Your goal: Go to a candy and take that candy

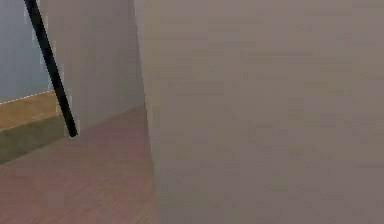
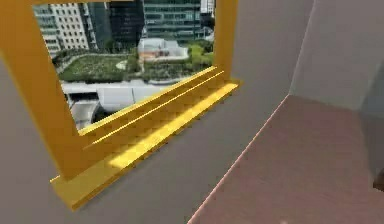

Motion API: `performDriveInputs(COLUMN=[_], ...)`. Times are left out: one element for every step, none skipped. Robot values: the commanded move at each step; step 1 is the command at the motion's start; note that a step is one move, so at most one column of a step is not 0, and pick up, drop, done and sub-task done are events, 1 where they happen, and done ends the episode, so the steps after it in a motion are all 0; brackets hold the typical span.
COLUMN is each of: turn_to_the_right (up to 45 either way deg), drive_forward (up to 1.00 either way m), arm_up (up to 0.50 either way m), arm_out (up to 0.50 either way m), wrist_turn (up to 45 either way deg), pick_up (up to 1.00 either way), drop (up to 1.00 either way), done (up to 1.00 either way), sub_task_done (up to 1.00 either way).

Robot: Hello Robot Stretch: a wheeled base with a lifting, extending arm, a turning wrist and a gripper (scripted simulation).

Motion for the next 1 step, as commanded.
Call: performDriveInputs(turn_to_the_right=[-18.0], drive_forward=[0.0], arm_up=[0.0], arm_out=[0.0], wrist_turn=[0.0], pick_up=[0.0], drop=[0.0], done=[0.0], sub_task_done=[0.0])
